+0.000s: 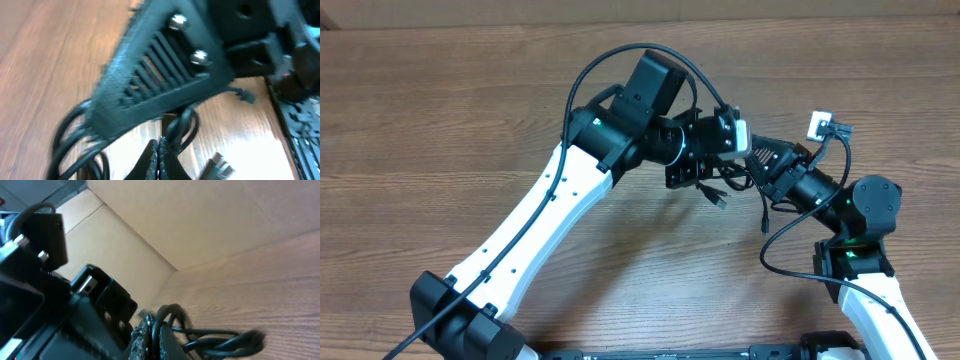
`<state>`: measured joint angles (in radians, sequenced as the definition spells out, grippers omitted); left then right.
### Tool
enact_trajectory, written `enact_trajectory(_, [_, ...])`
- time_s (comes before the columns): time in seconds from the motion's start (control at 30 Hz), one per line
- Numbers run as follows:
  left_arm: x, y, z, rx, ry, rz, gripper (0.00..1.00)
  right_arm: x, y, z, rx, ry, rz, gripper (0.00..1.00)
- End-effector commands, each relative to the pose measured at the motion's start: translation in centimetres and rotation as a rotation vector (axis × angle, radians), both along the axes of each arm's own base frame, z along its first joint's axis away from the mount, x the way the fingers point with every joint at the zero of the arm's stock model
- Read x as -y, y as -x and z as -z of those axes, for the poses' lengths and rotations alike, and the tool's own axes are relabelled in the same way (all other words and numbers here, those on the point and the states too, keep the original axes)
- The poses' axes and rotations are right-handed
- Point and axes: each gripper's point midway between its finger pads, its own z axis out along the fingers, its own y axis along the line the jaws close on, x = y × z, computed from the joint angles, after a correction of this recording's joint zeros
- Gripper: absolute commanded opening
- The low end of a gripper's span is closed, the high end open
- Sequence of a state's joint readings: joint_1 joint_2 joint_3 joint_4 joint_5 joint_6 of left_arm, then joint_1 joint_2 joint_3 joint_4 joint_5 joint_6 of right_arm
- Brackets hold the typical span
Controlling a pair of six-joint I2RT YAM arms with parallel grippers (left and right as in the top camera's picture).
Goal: Untangle cables
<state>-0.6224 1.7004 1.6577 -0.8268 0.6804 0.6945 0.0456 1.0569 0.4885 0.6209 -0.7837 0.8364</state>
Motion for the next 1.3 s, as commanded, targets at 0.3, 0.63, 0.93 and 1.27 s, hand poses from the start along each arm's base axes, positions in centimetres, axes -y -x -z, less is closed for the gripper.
enact_trajectory(0.3, [-0.2, -1.8, -0.3, -0.046, -0.018, -0.165, 0.04, 0.4, -0.5, -1.1, 0.030, -0.001, 0.034, 0.04])
enact_trajectory(0.63, [-0.3, 1.3, 0.1, -0.046, -0.020, 0.024, 0.86, 0.2, -0.2, -1.6, 0.050, -0.005, 0.012, 0.04])
enact_trajectory(0.93, [-0.3, 0.5, 0.2, 0.080, -0.035, 0.069, 1.00, -0.3, 0.4, -2.2, 0.087, 0.000, -0.028, 0.04])
enact_trajectory(1.27, [0.1, -0.2, -0.3, 0.203, -0.019, 0.125, 1.00, -0.7, 1.2, -2.9, 0.136, 0.005, -0.069, 0.04])
